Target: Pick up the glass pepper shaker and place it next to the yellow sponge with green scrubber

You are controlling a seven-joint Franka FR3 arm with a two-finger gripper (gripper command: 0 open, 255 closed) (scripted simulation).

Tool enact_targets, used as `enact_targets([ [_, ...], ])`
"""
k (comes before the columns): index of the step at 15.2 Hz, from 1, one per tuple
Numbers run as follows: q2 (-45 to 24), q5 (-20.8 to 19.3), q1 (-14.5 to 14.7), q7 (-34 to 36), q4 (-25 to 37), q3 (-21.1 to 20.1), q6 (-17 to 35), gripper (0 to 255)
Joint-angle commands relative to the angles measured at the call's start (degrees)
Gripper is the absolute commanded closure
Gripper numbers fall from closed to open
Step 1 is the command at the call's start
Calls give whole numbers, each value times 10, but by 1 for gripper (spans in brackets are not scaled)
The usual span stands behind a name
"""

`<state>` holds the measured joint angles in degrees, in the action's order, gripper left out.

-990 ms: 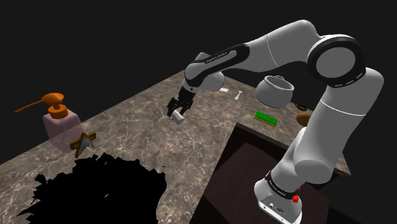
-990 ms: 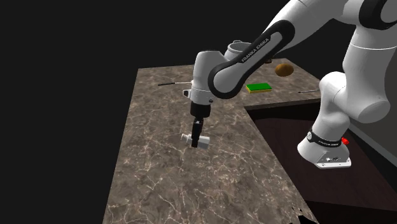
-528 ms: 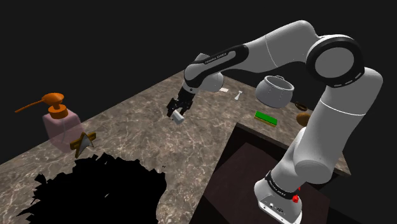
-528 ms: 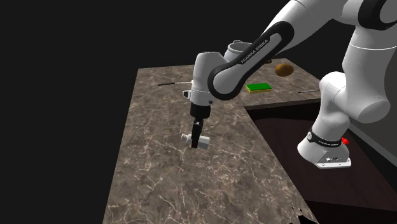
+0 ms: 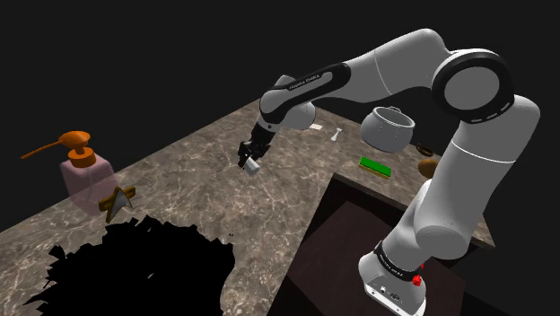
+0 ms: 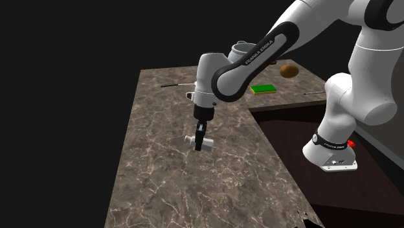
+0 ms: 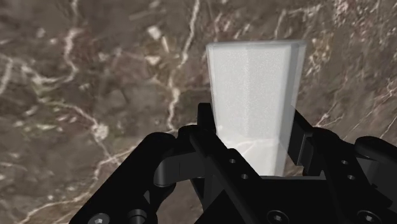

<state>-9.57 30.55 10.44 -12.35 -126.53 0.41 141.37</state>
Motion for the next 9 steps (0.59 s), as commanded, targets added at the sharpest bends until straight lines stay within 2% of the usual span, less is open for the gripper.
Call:
enact_targets([
  [1,0,0,0,0,0,0,0,255],
  [9,35,-26,0,30,12,6,-43,255],
])
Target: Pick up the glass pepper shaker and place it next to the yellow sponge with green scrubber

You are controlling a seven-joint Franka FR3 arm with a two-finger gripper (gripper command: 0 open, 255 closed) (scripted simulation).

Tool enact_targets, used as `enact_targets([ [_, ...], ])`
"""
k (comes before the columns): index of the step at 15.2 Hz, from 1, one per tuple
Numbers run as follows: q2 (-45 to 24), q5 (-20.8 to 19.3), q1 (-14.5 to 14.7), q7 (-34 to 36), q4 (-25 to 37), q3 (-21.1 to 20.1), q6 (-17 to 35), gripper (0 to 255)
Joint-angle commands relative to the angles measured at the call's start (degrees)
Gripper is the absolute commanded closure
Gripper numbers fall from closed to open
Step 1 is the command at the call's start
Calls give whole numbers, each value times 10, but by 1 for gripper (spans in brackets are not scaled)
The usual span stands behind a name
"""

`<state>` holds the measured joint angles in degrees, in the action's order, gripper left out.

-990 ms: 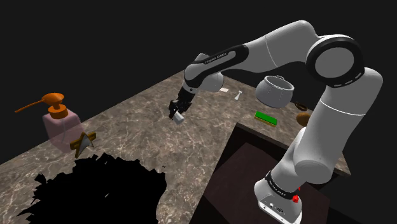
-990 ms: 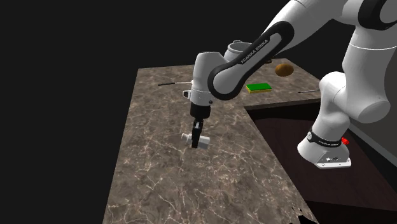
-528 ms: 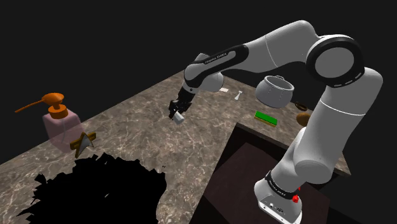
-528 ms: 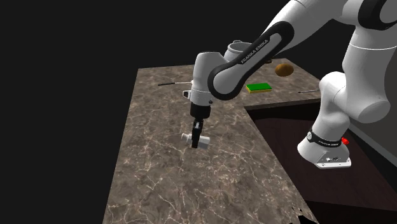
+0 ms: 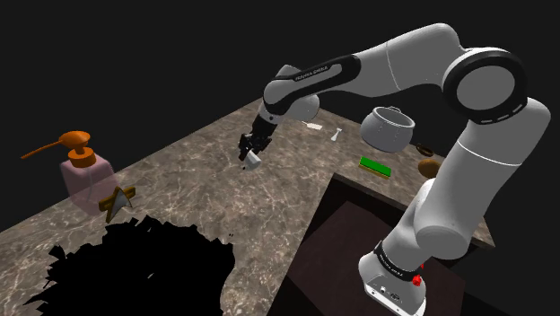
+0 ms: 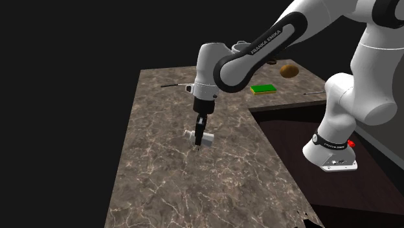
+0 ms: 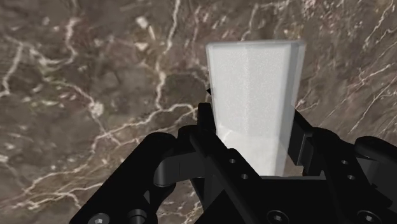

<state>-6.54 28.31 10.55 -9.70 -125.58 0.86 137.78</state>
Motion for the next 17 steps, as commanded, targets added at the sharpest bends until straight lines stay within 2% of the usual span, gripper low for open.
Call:
enact_targets([
  [1,9,-7,-1,7,5,2,-14,255],
  [17,69,-51,-4,63,59,8,-119,255],
])
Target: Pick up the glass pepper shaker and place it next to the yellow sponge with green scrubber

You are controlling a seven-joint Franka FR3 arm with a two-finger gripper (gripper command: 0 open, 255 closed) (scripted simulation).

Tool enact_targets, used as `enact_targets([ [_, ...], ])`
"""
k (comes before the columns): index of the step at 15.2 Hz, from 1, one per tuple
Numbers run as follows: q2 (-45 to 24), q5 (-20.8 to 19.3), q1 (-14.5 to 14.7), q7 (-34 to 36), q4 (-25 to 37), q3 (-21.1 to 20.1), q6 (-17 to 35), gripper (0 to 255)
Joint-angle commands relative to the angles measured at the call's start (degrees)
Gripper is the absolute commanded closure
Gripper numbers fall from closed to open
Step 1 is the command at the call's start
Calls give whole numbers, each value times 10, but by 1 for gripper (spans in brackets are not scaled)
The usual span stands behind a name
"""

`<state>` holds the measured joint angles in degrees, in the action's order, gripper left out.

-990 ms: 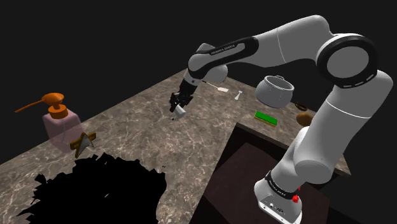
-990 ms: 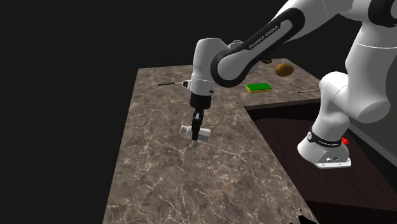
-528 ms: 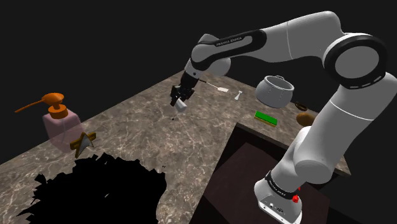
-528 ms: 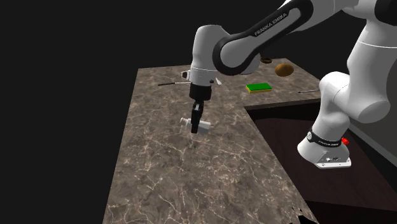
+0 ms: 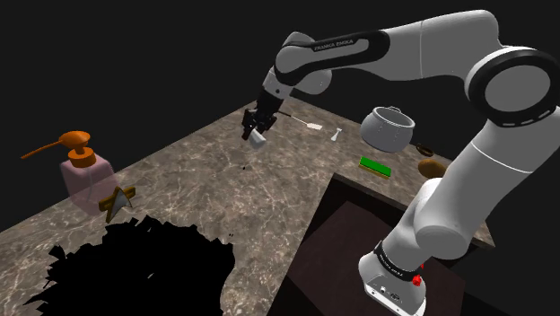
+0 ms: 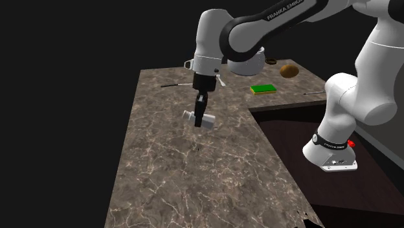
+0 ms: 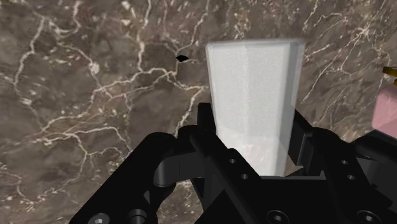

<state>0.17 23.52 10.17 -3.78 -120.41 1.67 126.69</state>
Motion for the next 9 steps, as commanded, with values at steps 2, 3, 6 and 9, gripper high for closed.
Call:
enact_targets([
  [2,6,-6,-1,9,14,0,-19,255],
  [3,20,-5,-6,-2,-1,6,-21,255],
  [6,60,-6,-22,-35,-44,24,-29,255],
  [9,96,-11,-39,-67,-81,44,-40,255],
])
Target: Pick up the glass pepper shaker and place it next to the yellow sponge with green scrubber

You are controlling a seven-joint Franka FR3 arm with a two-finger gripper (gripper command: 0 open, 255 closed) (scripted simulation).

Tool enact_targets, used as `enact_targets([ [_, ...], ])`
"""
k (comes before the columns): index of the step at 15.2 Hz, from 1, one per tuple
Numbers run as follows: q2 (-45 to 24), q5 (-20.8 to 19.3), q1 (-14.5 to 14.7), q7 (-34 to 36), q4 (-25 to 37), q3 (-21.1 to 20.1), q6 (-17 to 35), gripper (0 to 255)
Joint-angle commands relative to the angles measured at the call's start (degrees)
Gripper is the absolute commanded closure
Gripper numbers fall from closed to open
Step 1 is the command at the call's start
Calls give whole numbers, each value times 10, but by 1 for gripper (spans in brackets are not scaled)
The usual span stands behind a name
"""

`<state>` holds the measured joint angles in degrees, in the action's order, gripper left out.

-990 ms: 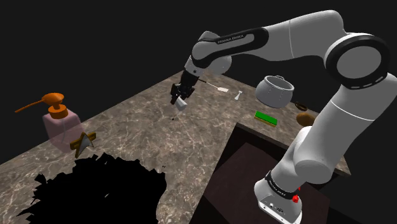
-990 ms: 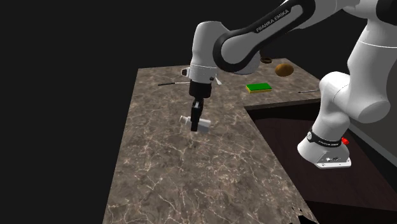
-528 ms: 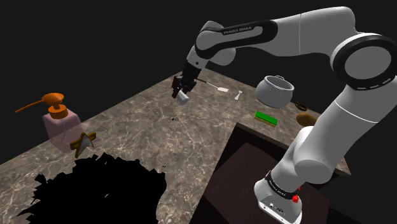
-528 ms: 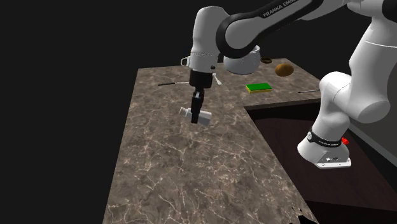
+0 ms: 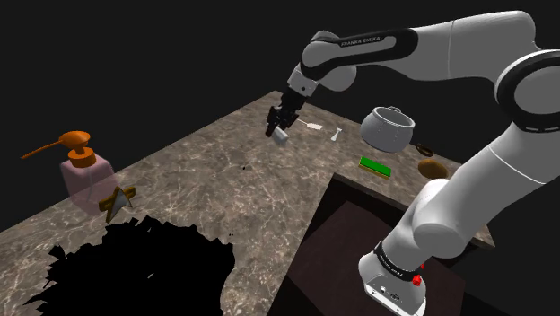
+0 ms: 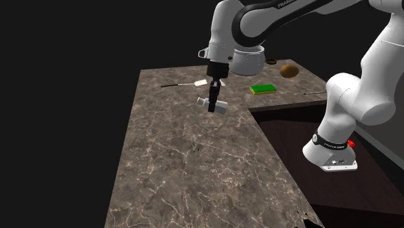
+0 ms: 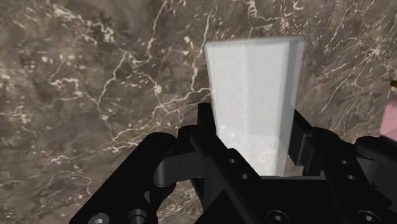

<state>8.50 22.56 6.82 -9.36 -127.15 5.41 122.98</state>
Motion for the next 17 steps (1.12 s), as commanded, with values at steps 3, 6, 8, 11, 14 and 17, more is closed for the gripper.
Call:
enact_targets([
  [3,47,-11,-24,-43,-45,28,-16,255],
  [6,77,-24,-43,-75,-71,52,-32,255],
  [8,94,-34,-57,-96,-85,68,-43,255],
  [11,117,-51,-78,-128,-100,95,-61,255],
  [14,134,-70,-100,-162,-109,122,-80,255],
  [17,145,-90,-122,-197,-112,151,-100,255],
])
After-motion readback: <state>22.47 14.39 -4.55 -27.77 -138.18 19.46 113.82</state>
